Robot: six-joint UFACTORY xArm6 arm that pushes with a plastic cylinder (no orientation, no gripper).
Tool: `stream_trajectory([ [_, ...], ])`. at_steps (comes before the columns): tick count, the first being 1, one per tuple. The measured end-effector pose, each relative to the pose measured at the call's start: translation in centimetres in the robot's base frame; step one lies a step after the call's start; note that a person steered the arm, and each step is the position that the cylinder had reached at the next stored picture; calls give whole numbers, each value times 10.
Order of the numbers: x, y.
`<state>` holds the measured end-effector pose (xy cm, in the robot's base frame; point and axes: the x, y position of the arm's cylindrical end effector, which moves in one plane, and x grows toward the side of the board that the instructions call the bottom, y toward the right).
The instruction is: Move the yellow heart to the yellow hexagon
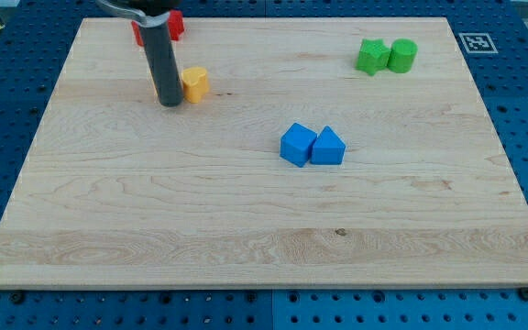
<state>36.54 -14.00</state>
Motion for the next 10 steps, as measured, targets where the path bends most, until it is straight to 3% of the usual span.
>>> stream_trajectory([
  [3,-56,-19],
  [4,-55,-19],
  [5,-13,-19],
  [6,26,38],
  [7,21,106],
  [10,-3,36],
])
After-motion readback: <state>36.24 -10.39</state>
